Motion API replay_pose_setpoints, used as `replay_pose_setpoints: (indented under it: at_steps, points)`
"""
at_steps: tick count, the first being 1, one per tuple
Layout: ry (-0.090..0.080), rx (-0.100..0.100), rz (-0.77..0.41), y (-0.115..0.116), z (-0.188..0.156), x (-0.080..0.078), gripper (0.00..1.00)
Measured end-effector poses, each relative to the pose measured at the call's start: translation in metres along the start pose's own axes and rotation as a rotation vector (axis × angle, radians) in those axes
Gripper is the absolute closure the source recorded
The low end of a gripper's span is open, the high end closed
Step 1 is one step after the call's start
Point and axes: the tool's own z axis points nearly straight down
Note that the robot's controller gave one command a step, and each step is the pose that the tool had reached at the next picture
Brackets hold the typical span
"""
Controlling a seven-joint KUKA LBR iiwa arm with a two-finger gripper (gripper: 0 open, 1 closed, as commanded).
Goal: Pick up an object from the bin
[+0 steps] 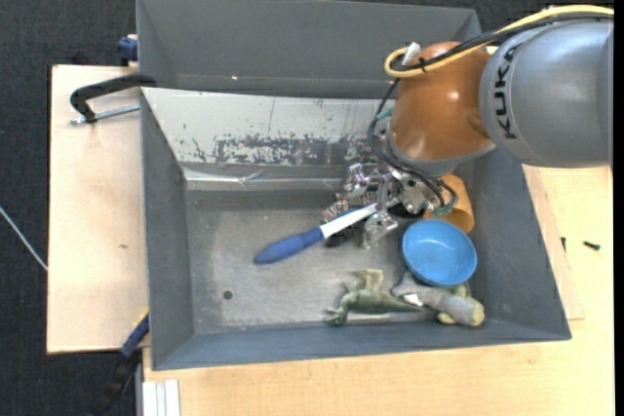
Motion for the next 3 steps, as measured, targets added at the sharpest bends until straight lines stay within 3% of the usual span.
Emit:
replay_pose_setpoints:
  at_steps: [1,2,3]
  points:
    - [0.007,-0.002,0.002,0.000,-0.019,-0.002,1.00]
    - [0.004,0.000,0.003,0.000,-0.076,-0.005,1.00]
    - [0.005,-0.001,0.004,0.000,-0.110,-0.008,1.00]
